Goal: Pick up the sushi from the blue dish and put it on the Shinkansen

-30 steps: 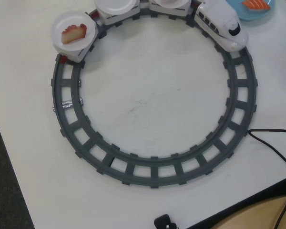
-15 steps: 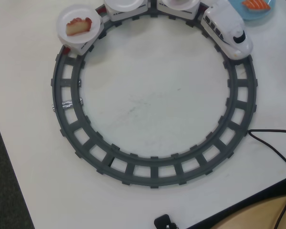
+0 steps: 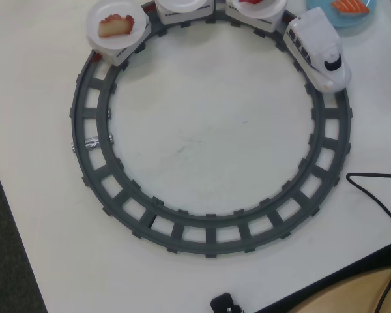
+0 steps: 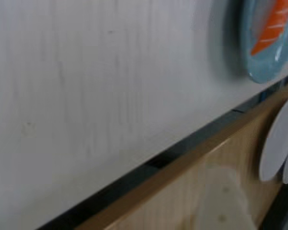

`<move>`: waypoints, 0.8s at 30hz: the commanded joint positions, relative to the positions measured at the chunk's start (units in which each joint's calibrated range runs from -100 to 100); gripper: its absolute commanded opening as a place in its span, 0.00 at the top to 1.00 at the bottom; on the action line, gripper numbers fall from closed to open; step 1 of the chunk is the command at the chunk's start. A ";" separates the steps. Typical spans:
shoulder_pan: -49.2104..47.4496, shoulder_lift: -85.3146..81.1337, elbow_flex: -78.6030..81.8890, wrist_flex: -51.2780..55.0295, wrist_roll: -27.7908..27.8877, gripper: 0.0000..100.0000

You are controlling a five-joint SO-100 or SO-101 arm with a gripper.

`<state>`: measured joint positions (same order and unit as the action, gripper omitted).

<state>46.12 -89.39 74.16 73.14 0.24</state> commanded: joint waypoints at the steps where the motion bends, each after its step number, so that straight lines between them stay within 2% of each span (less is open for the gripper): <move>1: -0.08 9.51 -9.97 0.16 -0.34 0.66; 8: 0.09 38.91 -29.54 -0.18 -0.60 0.66; 15: 0.01 73.40 -58.09 0.24 -12.35 0.66; 19: -1.23 90.43 -73.17 0.24 -14.60 0.66; 24: -4.40 105.55 -84.93 0.33 -14.71 0.66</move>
<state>43.21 10.15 -2.48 73.32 -14.25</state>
